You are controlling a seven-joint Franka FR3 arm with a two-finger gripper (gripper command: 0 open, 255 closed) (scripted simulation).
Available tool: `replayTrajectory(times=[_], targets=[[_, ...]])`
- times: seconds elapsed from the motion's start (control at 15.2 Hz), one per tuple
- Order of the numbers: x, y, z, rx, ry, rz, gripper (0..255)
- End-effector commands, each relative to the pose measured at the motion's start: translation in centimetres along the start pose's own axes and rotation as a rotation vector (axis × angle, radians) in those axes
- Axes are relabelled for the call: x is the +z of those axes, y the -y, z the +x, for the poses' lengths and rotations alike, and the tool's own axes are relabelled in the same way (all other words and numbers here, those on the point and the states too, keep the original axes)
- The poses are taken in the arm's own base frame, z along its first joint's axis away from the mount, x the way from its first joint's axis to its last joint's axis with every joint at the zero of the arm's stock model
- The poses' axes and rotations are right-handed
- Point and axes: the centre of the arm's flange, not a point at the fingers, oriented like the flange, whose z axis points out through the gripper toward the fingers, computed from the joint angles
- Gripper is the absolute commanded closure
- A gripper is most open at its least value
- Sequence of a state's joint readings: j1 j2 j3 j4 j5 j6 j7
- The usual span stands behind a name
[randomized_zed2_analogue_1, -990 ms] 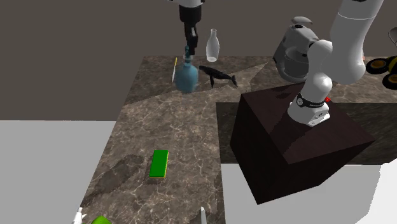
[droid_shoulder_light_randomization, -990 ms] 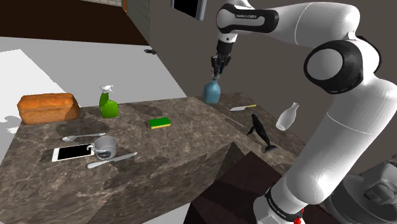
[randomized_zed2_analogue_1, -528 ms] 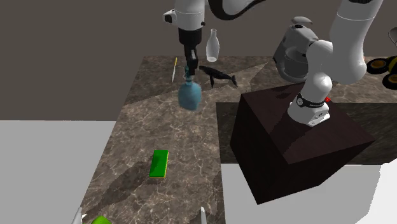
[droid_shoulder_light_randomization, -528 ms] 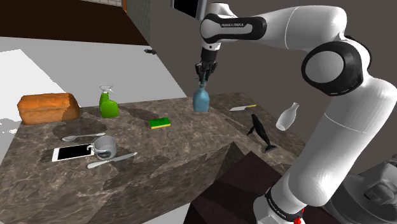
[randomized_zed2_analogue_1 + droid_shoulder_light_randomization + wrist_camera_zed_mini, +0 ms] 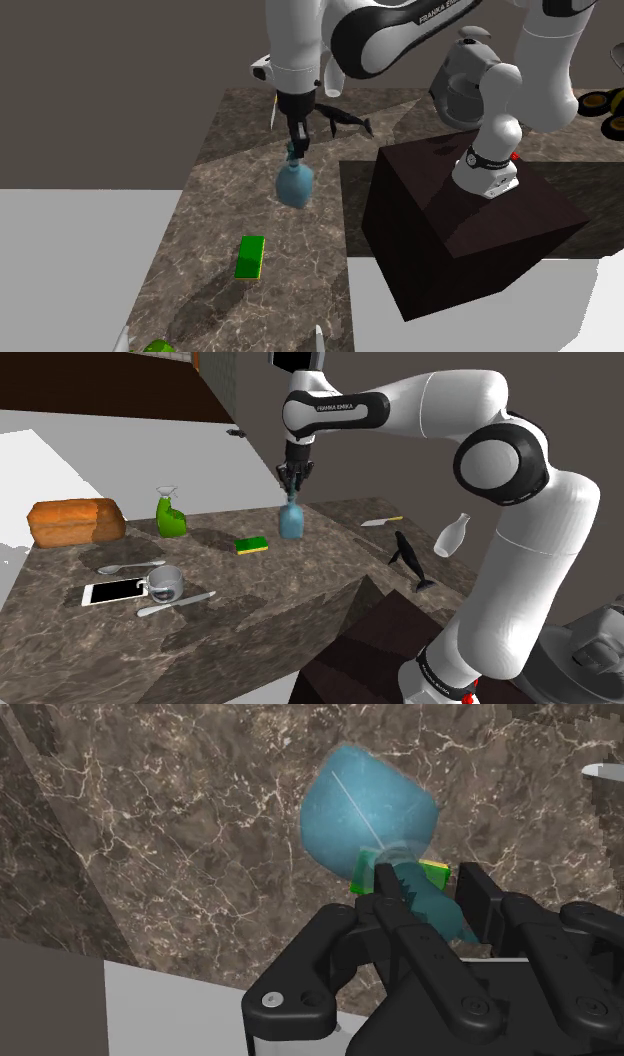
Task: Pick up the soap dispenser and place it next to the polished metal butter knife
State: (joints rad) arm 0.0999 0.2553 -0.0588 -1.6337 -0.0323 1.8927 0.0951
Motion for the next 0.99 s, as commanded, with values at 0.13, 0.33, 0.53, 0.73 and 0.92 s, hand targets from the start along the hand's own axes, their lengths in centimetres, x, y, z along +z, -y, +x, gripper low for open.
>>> replayTrajectory(times=[0.13, 0.33, 0.53, 0.73, 0.92], targets=[[2.1, 4.7, 0.7, 0.001, -0.001, 0.000, 255], [3.7, 8.2, 1.6, 0.001, -0.001, 0.000, 255], [5.3, 11.8, 2.4, 0.001, -0.001, 0.000, 255], [6.9, 15.3, 3.2, 0.001, -0.001, 0.000, 255], [8.4, 18.9, 4.0, 0.001, -0.001, 0.000, 255]])
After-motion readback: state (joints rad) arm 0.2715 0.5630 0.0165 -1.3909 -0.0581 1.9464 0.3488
